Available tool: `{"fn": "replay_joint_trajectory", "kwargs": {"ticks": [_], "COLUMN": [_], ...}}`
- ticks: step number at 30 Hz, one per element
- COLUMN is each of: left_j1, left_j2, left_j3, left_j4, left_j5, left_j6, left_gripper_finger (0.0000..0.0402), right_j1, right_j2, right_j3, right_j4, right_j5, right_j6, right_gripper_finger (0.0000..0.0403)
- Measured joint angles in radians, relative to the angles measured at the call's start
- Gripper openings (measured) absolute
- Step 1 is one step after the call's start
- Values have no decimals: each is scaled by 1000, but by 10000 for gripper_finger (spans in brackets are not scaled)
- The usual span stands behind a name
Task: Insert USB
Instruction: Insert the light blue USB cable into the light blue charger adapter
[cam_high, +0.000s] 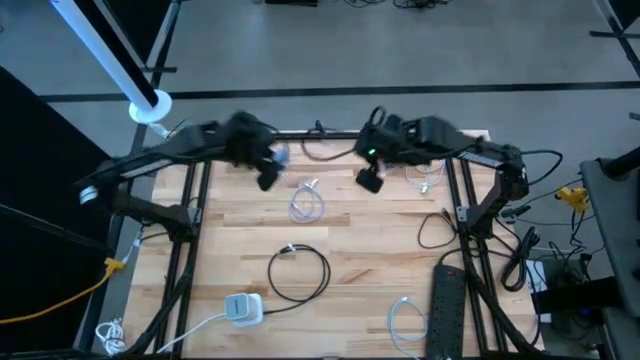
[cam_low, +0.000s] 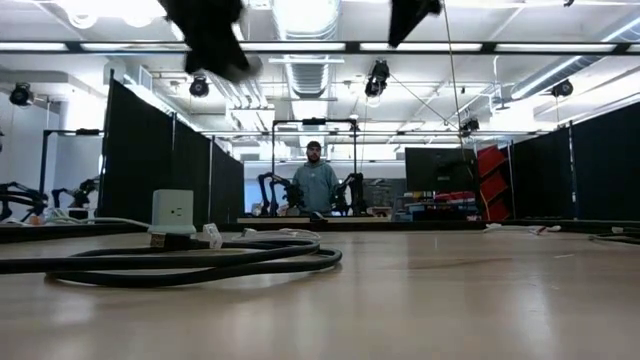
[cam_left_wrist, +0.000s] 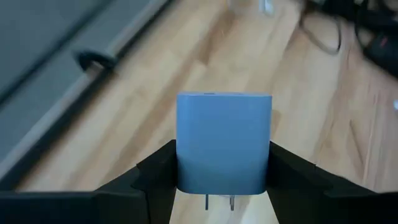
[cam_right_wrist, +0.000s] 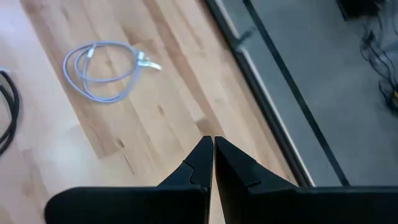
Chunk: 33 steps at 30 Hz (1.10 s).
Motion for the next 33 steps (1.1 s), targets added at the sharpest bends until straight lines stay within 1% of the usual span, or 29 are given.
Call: {"fn": "replay_joint_trajectory", "kwargs": {"ticks": [2,5,7,9,12,15,18,20,24,28,33], "left_j1": [-1,-2,-1,-1,-2,-2,-2,-2,-2,-2,-2], "left_j2": [-83,-190,-251,-301,-359,-393,-419,-433,-458,-471,-472], "left_j3": [0,1,1,2,2,2,2,2,2,2,2], "left_j4": [6,33,49,53,52,50,24,-2,-37,-37,-41], "left_j5": [-1,7,2,1,4,4,5,12,12,13,13], "left_j6": [12,9,-6,-37,-90,-143,-193,-216,-229,-220,-190], "left_gripper_finger": [195,195,195,195,195,195,195,195,195,195,195], "right_j1": [4,-2,-7,-10,-9,-7,-11,-14,-14,-13,-15], "right_j2": [0,11,38,86,196,309,390,427,493,537,545], "right_j3": [-114,-277,-359,-400,-403,-382,-367,-364,-364,-364,-364], "right_j4": [170,495,716,883,1031,1083,1088,1100,1109,1116,1172], "right_j5": [-40,-207,-305,-369,-434,-477,-472,-439,-422,-422,-398], "right_j6": [-66,-113,-85,-40,41,96,121,142,176,207,218], "right_gripper_finger": [0,0,0,0,7,39,85,115,156,166,152]}}
